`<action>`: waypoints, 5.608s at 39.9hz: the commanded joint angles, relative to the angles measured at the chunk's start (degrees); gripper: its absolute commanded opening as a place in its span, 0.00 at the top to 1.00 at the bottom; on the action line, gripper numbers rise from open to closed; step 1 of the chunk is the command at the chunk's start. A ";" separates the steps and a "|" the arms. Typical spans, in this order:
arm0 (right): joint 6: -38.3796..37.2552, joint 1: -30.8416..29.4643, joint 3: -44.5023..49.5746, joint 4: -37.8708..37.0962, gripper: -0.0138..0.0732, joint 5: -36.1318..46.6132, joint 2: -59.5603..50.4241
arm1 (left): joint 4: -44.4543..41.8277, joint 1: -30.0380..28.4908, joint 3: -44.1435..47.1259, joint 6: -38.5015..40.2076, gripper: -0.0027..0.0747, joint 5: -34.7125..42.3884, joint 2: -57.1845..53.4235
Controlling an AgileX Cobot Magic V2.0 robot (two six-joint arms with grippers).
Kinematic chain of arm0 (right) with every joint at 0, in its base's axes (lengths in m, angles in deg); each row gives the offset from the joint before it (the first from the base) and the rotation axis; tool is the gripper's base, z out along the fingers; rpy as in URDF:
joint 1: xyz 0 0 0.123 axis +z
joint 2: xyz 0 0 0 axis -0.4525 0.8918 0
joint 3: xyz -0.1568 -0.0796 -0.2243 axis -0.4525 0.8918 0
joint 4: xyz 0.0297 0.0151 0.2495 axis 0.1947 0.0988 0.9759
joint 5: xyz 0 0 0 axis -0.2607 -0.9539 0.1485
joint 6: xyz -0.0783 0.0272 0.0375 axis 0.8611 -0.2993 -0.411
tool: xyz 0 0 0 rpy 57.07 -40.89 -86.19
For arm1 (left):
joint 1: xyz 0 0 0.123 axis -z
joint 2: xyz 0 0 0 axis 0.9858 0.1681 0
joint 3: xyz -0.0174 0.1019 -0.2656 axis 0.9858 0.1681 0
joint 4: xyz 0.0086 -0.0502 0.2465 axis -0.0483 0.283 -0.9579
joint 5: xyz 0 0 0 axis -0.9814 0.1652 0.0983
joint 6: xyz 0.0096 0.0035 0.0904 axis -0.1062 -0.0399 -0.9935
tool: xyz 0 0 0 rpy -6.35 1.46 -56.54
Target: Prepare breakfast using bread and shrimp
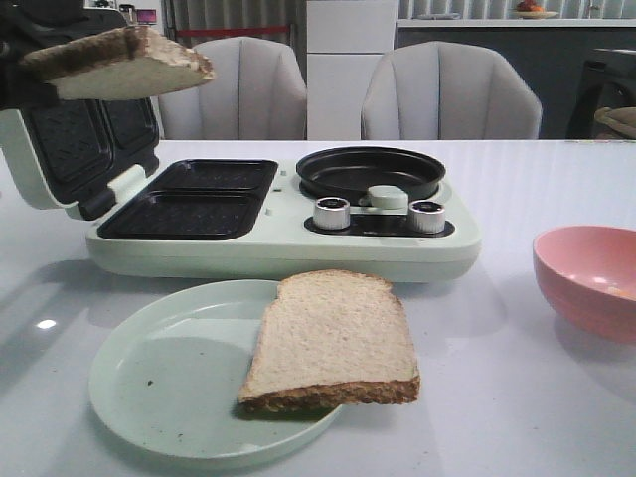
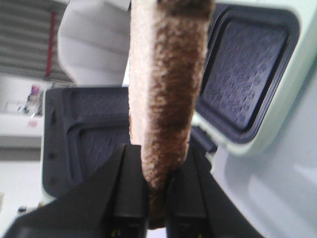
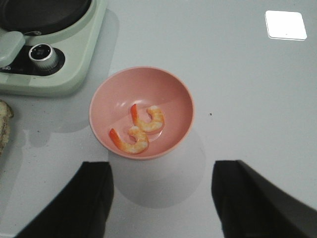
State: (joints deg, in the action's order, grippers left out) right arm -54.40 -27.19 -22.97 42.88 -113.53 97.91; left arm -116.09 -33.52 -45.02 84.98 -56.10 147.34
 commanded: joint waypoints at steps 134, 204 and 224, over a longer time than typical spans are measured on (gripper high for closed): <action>0.50 -0.23 -1.95 0.79 0.22 4.29 0.32 | 76.61 10.04 -14.51 -22.78 0.30 -10.91 -36.59; 15.90 21.85 -21.59 45.67 0.22 4.96 61.47 | 76.06 10.04 -10.52 -22.78 0.45 -9.90 -37.39; 17.89 21.85 -21.85 45.03 0.66 4.07 60.58 | 76.06 10.04 -10.52 -22.78 0.45 -9.90 -37.39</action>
State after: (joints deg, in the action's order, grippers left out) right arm -37.83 -5.37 -43.44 87.14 -109.00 161.94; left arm -38.90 -23.95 -54.09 62.09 -70.46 109.83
